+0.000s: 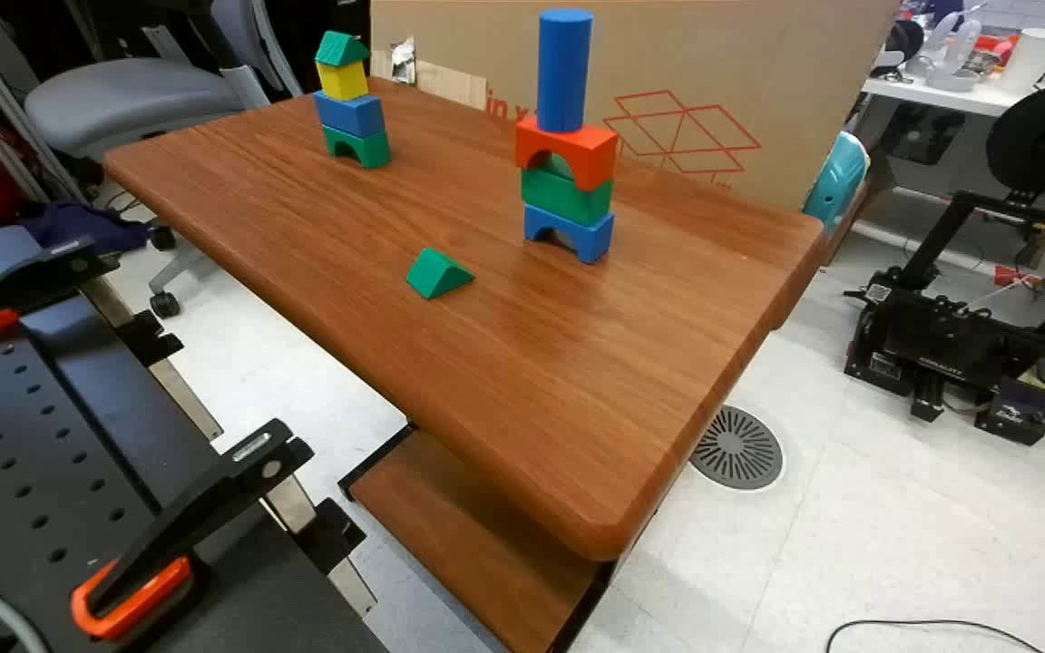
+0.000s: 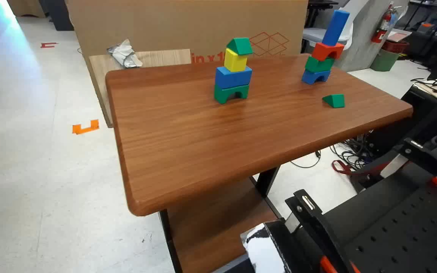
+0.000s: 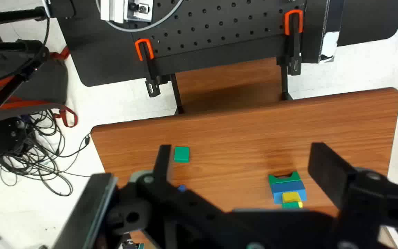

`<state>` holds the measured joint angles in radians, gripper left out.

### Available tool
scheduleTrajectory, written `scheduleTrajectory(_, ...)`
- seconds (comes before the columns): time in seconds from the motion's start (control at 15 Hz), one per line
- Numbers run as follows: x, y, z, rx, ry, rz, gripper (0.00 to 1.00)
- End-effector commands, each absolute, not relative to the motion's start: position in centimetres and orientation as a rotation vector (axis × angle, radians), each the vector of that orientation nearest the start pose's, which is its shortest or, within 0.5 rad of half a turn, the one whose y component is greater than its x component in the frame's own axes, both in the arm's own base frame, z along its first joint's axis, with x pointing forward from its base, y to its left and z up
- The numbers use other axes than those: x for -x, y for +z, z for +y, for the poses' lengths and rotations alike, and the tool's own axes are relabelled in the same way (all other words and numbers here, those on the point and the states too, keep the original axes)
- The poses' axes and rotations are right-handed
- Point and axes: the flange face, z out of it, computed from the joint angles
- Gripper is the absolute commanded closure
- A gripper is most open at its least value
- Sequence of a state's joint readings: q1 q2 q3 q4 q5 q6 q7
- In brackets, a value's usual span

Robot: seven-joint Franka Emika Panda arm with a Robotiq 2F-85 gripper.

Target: Put the triangular cube on the table on top of the cylindrical block

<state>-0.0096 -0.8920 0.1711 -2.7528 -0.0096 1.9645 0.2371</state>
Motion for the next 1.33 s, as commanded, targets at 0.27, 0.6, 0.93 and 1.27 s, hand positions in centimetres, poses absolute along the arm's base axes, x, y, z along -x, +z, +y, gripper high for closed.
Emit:
scheduleTrajectory(0.27,-29.4,46.5,4.6,3.253,-0.194,0.21,0.0)
scheduleTrajectory(0.6,-29.4,46.5,4.6,3.253,-0.194,0.21,0.0)
scheduleTrajectory(0.93,-31.1,45.4,3.8,3.23,-0.159,0.165,0.0)
scheduleTrajectory(1.27,-34.4,42.2,2.9,3.262,-0.164,0.001,0.0)
